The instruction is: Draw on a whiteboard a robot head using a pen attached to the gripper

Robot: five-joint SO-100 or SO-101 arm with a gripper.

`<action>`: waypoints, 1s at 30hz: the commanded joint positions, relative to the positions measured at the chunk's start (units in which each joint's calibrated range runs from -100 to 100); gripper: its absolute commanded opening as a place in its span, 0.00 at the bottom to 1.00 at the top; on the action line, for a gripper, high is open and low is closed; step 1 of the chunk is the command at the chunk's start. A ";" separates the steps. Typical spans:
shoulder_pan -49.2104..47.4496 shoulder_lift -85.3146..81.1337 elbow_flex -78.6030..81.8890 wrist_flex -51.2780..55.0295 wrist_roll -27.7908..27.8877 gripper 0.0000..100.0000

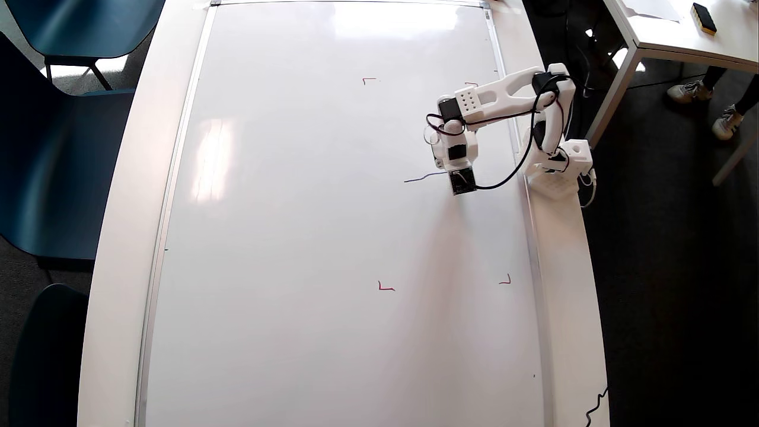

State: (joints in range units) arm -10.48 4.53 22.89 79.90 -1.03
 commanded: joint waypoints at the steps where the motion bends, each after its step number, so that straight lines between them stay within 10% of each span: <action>1: 0.35 -3.65 2.21 -0.06 1.30 0.01; 30: 4.26 -9.94 11.84 -1.53 5.80 0.01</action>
State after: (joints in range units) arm -6.86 -3.77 33.76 79.73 4.25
